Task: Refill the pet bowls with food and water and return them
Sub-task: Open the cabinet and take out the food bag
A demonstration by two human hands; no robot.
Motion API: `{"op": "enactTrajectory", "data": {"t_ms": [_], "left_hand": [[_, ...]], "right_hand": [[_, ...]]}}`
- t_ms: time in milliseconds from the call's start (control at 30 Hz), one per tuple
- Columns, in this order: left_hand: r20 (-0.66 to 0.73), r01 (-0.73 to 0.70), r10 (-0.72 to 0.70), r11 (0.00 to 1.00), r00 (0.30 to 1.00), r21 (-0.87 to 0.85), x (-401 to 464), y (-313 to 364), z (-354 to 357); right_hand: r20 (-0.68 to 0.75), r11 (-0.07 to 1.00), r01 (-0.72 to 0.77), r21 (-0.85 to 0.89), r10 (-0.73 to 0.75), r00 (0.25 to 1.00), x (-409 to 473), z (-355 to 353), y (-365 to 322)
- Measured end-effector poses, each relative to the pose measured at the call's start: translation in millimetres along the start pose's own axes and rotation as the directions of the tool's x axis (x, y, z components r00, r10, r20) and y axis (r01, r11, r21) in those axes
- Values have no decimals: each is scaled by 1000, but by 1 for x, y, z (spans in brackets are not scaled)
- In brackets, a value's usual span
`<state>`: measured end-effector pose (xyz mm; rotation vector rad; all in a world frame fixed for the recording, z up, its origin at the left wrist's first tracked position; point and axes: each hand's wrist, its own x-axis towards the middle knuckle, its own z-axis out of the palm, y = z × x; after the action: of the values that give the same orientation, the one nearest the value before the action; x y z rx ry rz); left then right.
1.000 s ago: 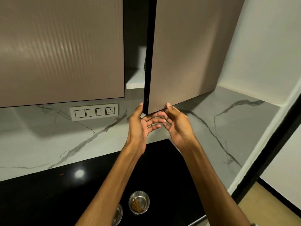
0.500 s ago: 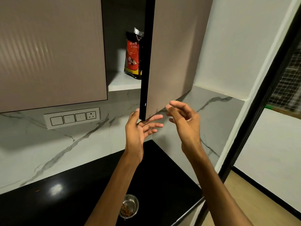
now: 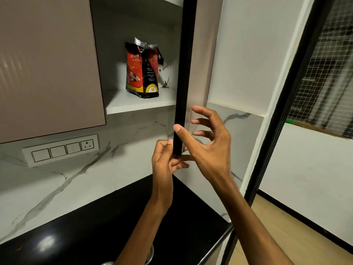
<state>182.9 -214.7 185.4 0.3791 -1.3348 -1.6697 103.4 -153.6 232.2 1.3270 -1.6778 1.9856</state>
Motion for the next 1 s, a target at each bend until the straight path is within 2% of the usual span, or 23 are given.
{"op": "enactTrajectory", "data": {"t_ms": [167, 400, 1000], "left_hand": [[71, -71, 67, 996, 995, 51, -6, -12, 15], [158, -103, 93, 993, 983, 54, -7, -29, 40], [242, 80, -66, 996, 968, -49, -15, -65, 149]], "right_hand": [[-75, 996, 79, -31, -81, 994, 0, -17, -1], [-104, 991, 126, -39, -130, 986, -1, -50, 0], [-231, 984, 100, -144, -132, 964, 7, -162, 27]]}}
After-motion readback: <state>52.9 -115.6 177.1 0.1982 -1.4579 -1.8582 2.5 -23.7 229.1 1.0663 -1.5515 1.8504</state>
